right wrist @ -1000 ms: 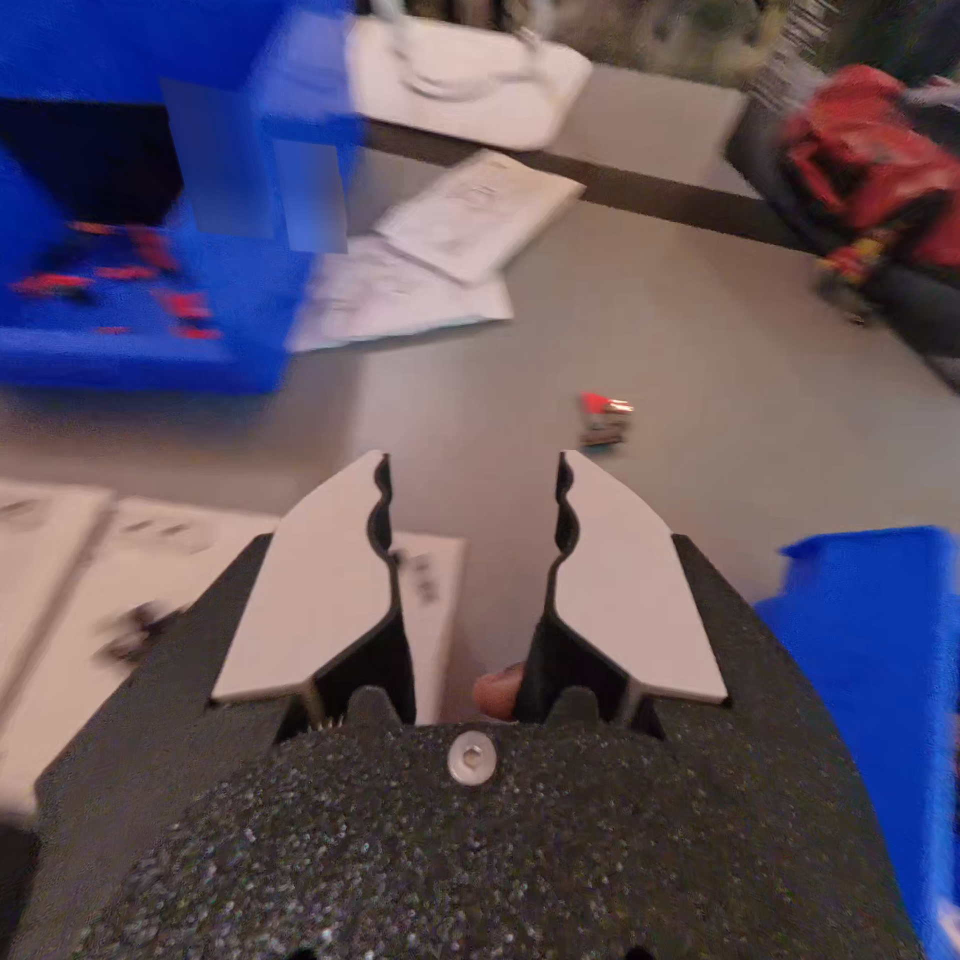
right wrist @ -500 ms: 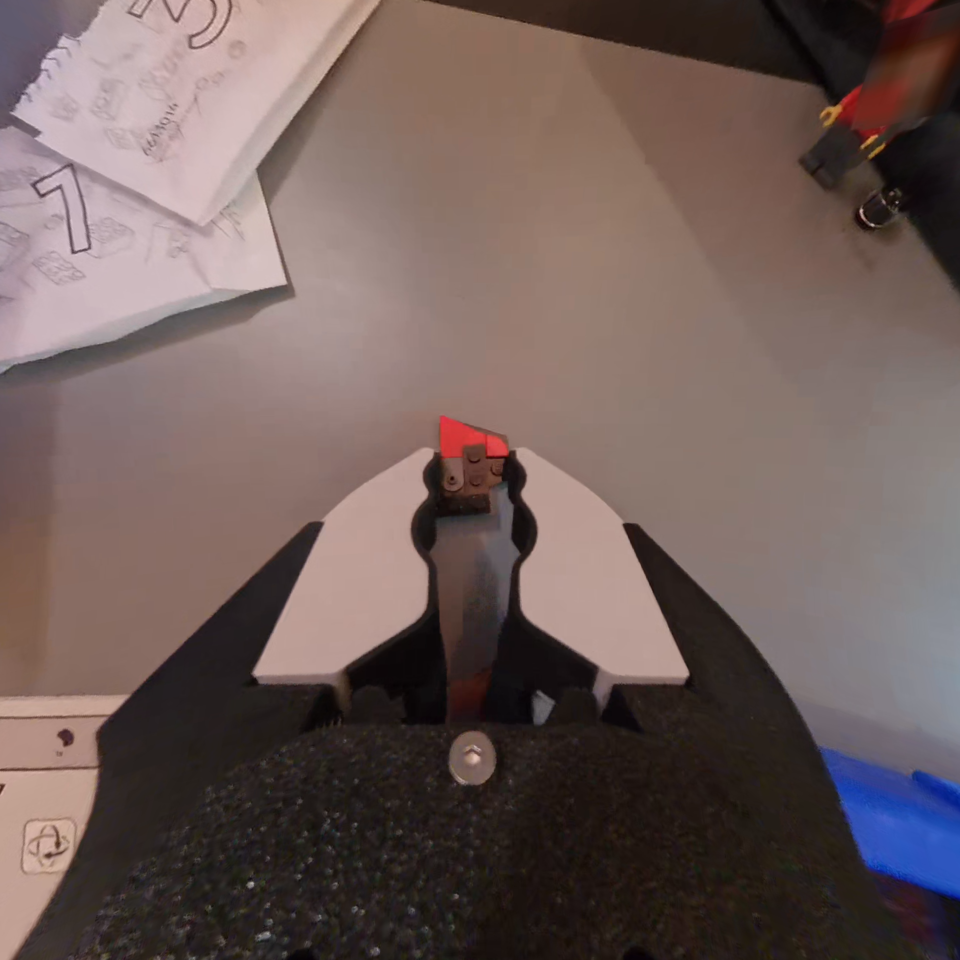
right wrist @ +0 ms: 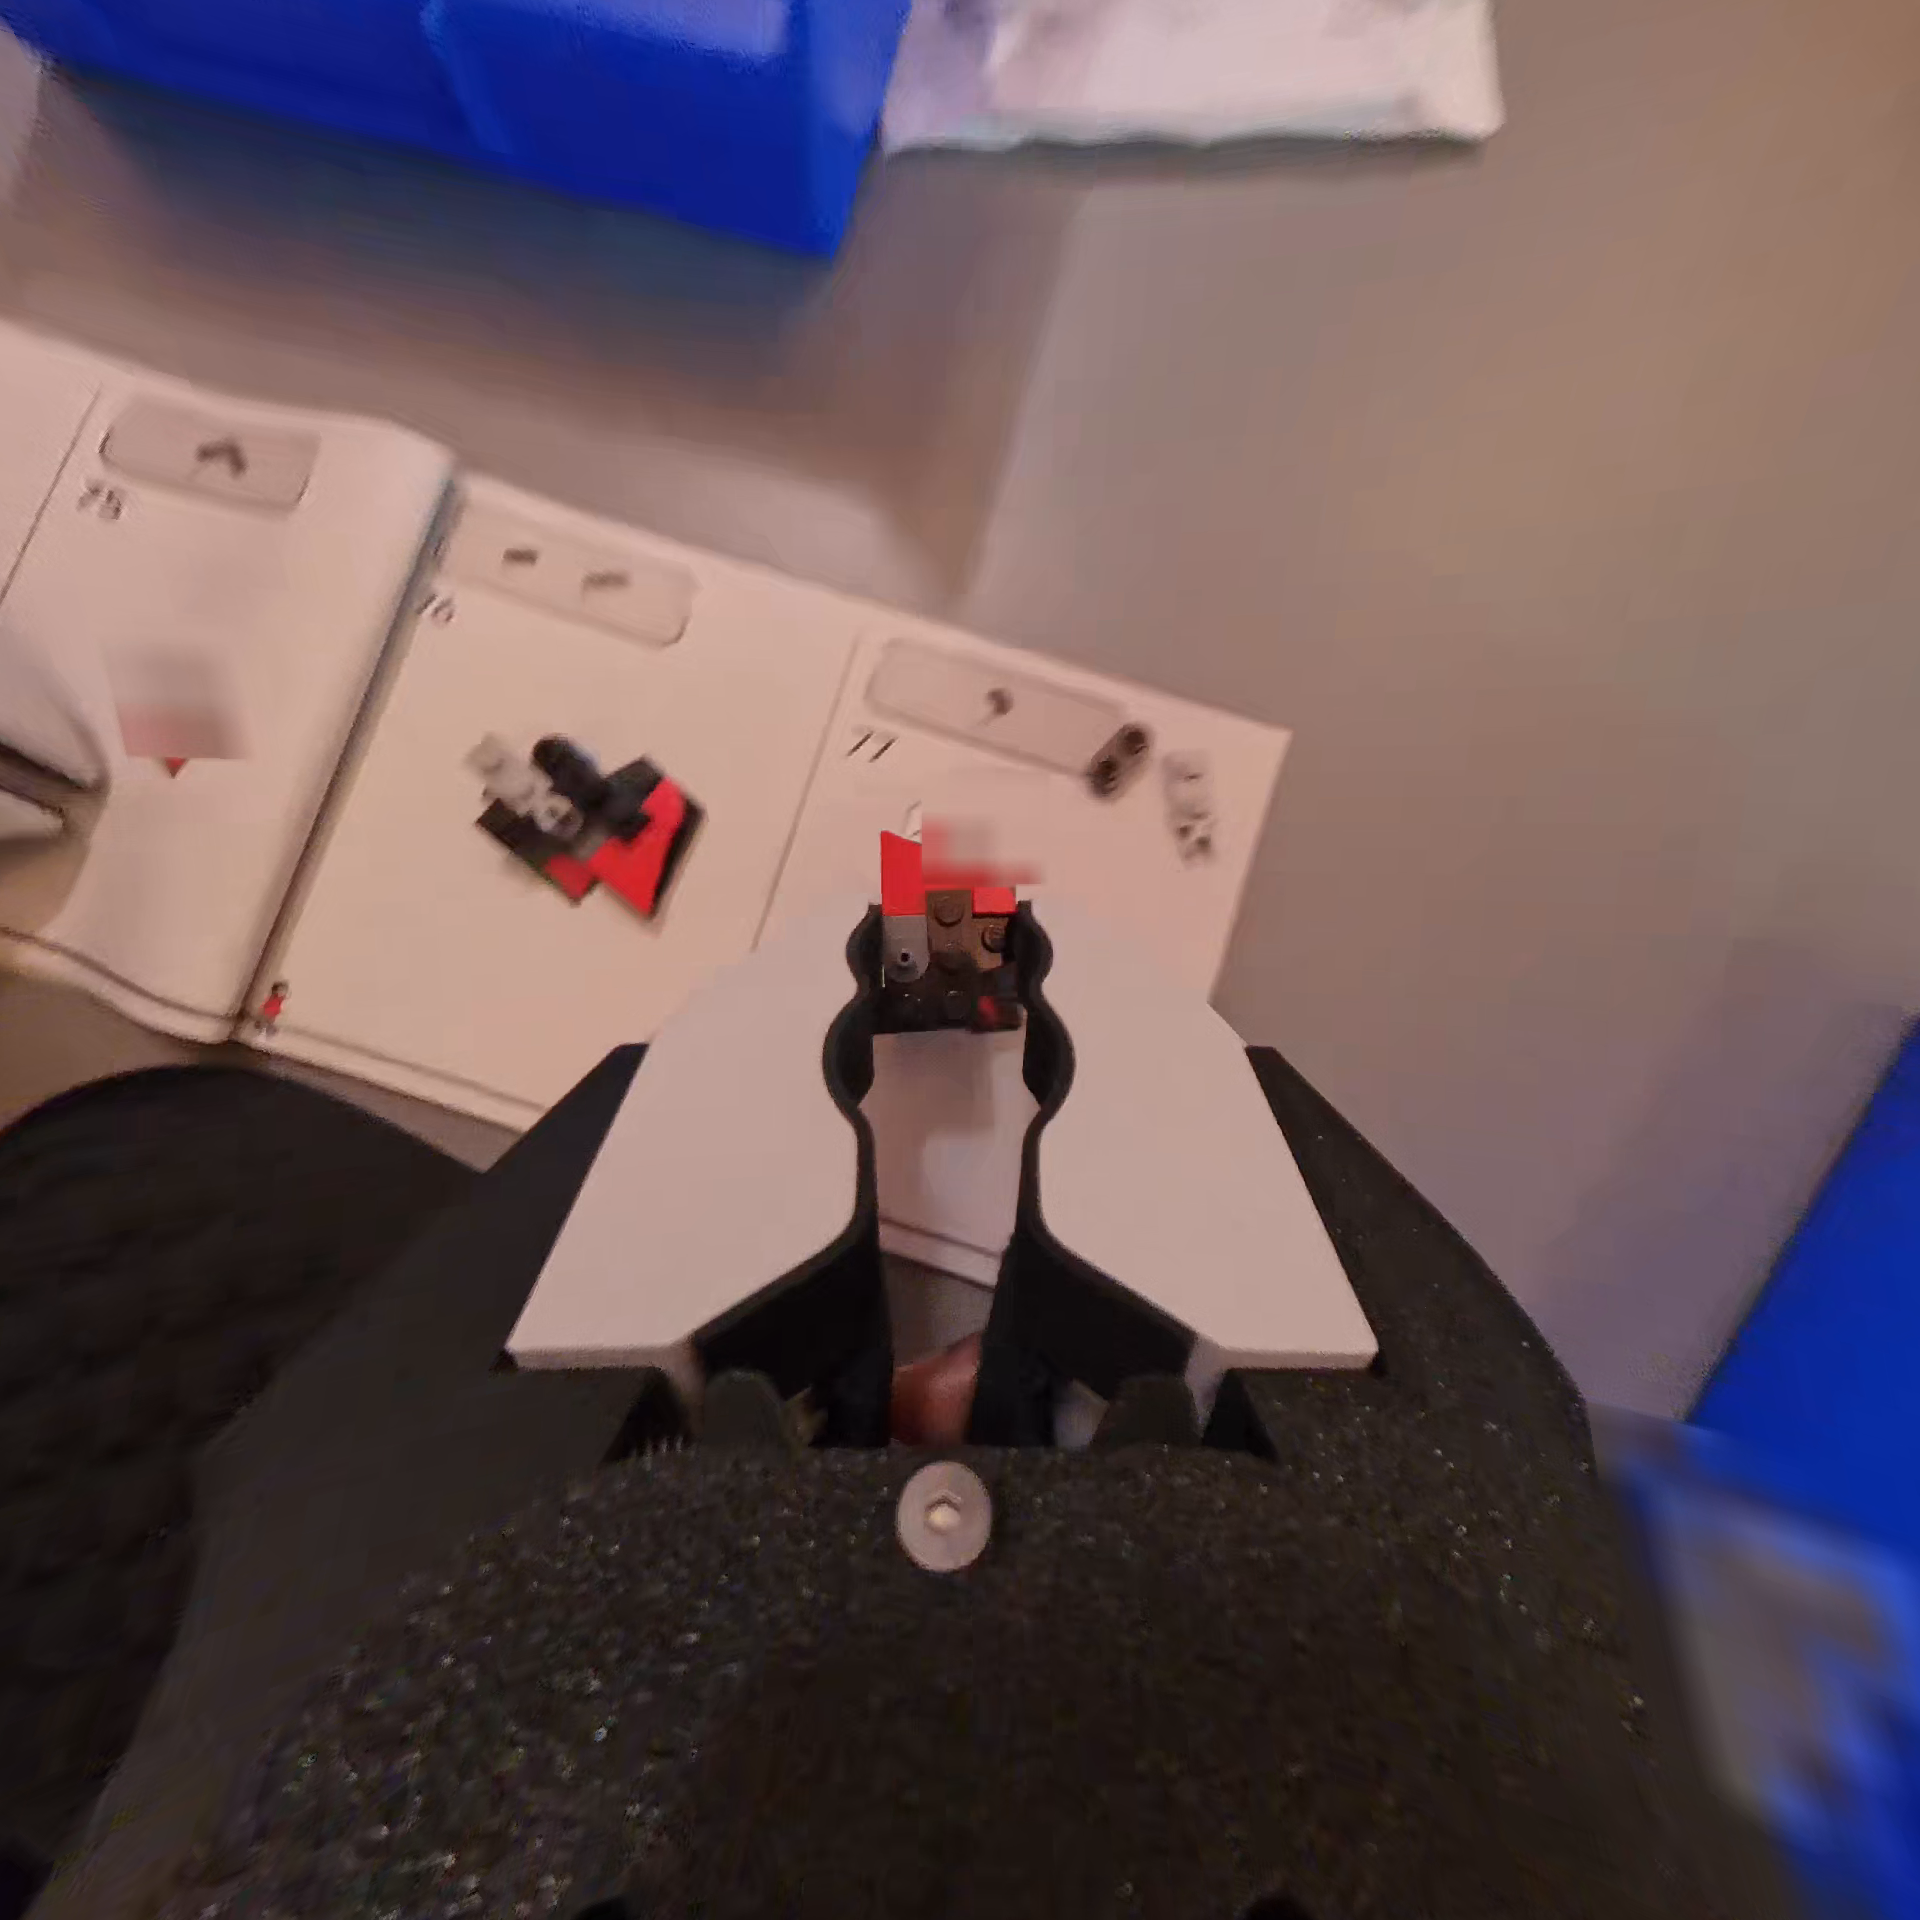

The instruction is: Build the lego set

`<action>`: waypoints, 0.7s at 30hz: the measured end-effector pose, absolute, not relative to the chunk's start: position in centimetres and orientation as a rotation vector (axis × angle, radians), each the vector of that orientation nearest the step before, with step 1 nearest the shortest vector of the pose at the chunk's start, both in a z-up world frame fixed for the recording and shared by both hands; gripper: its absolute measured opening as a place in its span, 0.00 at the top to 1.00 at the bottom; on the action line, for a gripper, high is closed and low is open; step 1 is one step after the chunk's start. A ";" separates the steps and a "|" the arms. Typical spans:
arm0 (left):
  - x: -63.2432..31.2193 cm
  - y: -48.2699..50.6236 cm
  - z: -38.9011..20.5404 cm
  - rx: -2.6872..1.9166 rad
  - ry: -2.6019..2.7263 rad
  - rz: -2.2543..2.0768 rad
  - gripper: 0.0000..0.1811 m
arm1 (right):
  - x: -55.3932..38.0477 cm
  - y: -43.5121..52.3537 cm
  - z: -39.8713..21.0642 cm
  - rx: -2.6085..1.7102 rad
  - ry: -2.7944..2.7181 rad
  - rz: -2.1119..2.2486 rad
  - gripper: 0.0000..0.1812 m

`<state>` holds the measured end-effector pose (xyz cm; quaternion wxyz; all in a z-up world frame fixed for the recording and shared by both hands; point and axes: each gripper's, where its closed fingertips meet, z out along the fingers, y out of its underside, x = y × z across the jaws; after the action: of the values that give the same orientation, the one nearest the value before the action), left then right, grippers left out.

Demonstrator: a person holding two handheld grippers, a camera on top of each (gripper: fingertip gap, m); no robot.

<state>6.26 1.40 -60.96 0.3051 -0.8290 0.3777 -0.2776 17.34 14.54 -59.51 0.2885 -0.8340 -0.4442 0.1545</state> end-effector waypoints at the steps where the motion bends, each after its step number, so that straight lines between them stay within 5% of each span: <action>1: 6.3 1.4 -61.0 -2.193 1.003 -0.731 0.98 | 17.1 13.8 -60.0 -2.229 -1.220 0.419 0.87; 5: 6.3 1.4 -61.0 -2.194 0.998 -0.743 0.97 | 16.6 12.9 -61.0 -2.220 -1.268 0.432 0.87; 9: 6.3 1.4 -60.9 -2.200 0.989 -0.763 0.98 | 16.5 13.1 -59.1 -2.176 -1.227 0.539 0.74; 14: 6.3 1.4 -60.9 -2.198 0.993 -0.763 0.97 | 19.0 18.8 -58.0 -2.110 -1.063 0.429 0.89; 21: 6.4 1.3 -60.9 -2.203 0.983 -0.787 0.97 | 18.2 20.5 -60.6 -2.060 -1.300 0.435 0.90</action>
<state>6.35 1.34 -60.92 0.2976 -0.8288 0.3700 -0.2961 18.18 20.47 -60.61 0.3276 -0.7866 -0.4964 0.1660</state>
